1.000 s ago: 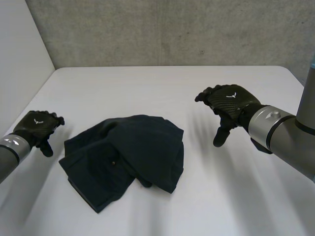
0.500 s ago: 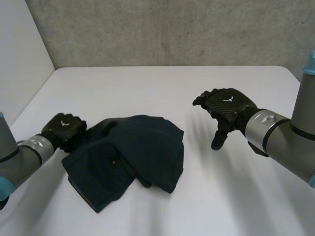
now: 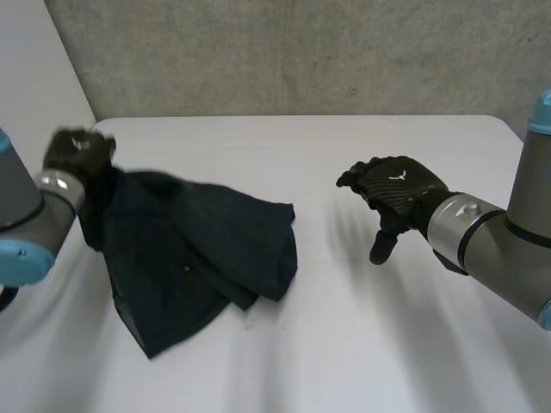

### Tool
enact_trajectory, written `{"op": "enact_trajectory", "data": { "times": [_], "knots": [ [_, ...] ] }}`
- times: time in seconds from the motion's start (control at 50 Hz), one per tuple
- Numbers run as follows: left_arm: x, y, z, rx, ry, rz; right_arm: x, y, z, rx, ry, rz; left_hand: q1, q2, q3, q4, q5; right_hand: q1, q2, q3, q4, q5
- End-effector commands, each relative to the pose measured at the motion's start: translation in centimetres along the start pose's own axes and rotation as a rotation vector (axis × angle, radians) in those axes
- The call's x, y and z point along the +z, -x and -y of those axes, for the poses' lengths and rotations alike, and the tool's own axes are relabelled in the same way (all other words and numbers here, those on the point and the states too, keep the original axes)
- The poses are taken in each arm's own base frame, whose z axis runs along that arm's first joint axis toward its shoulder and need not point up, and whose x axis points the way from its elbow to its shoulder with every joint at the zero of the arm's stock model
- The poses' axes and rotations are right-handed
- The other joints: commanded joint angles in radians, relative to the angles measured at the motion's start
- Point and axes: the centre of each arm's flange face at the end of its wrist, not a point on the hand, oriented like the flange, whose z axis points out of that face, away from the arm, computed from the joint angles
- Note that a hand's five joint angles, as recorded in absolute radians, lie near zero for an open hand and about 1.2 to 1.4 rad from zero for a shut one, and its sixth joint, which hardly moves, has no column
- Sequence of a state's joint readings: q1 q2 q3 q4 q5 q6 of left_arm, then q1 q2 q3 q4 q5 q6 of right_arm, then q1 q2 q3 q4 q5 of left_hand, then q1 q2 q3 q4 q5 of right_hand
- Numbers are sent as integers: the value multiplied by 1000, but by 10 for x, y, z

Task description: Fold the shorts.

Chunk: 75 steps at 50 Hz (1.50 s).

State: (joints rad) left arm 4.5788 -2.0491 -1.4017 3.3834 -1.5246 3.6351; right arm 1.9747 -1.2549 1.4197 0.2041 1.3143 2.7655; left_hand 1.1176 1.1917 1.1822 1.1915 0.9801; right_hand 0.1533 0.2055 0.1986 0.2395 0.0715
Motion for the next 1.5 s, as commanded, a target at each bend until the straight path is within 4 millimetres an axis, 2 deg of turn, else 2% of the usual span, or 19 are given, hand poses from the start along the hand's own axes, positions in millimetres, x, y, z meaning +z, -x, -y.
{"op": "enact_trajectory", "data": {
  "times": [0.02, 0.08, 0.16, 0.18, 0.22, 0.32, 0.4, 0.5, 0.54, 0.56, 0.58, 0.64, 0.76, 0.9, 1.0, 1.18, 1.38, 1.46, 1.5],
  "knots": [
    [-12, 12, 104, -26, -335, 128, 0, -3, 5, -2, -13, -14, 279, 205, 214, 205, 242, 21, -31, -24, -65, -72],
    [-20, 8, 132, -43, -407, 148, -1, -7, 7, 0, -18, -30, 279, 205, 214, 205, 242, 21, -31, -24, -65, -72],
    [-44, -28, 176, -82, -523, 60, -2, -15, 15, 6, -51, -75, 279, 205, 214, 205, 242, 21, -31, -24, -65, -72],
    [-57, -49, 189, -98, -562, 3, -3, -22, 22, 5, -70, -120, 279, 205, 214, 205, 242, 21, -31, -24, -65, -72],
    [-70, -72, 196, -105, -581, -59, -4, -34, 26, 11, -83, -179, 279, 205, 214, 205, 242, 21, -31, -24, -65, -72],
    [-104, -137, 193, -105, -567, -244, -15, -92, 37, 29, -112, -427, 279, 205, 214, 205, 242, 21, -31, -24, -65, -72],
    [-135, -205, 166, -70, -502, -429, -22, -120, 41, 31, -130, -501, 279, 205, 214, 205, 242, 21, -31, -24, -65, -72],
    [-171, -252, 144, -33, -462, -571, -25, -136, 40, 33, -137, -521, 279, 205, 214, 205, 242, 21, -31, -24, -65, -72],
    [-176, -257, 139, -24, -450, -593, -26, -140, 41, 32, -142, -520, 23, -51, -42, -51, -14, 21, -31, -24, -65, -72],
    [-180, -257, 134, -13, -431, -605, -25, -141, 40, 31, -144, -511, -447, -521, -512, -521, -484, 21, -31, -24, -65, -72],
    [-183, -258, 132, -2, -423, -614, -25, -141, 41, 30, -147, -504, -652, -727, -717, -726, -690, 21, -31, -24, -65, -72],
    [-187, -253, 135, 4, -418, -618, -24, -139, 42, 25, -155, -473, -886, -960, -951, -960, -923, 21, -31, -24, -65, -72],
    [-189, -215, 168, -27, -456, -562, -23, -128, 38, 26, -137, -377, -925, -999, -989, -999, -962, 21, -31, -24, -65, -72],
    [-179, -162, 164, -5, -329, -508, -30, -107, 31, 80, -32, -231, -928, -1002, -992, -1001, -965, 21, -31, -24, -65, -72],
    [-166, -135, 144, 8, -233, -451, -33, -88, 15, 117, 65, -139, -913, -987, -978, -987, -950, 21, -31, -24, -65, -72],
    [-122, -99, 74, 29, -4, -338, -31, -38, -38, 125, 192, -20, -895, -969, -960, -969, -932, 21, -31, -24, -65, -72],
    [-83, -111, 21, 26, 95, -367, -20, -15, -84, 234, 129, -112, -872, -946, -937, -946, -909, 21, -31, -24, -65, -72],
    [-78, -132, 4, 32, 107, -459, -9, -12, -99, 201, 117, -174, -766, -840, -831, -840, -803, 21, -31, -24, -65, -72],
    [-74, -141, -6, 31, 123, -489, -2, -16, -105, 172, 118, -226, -638, -712, -702, -711, -675, 221, 169, 176, 135, 128]
  ]
}}
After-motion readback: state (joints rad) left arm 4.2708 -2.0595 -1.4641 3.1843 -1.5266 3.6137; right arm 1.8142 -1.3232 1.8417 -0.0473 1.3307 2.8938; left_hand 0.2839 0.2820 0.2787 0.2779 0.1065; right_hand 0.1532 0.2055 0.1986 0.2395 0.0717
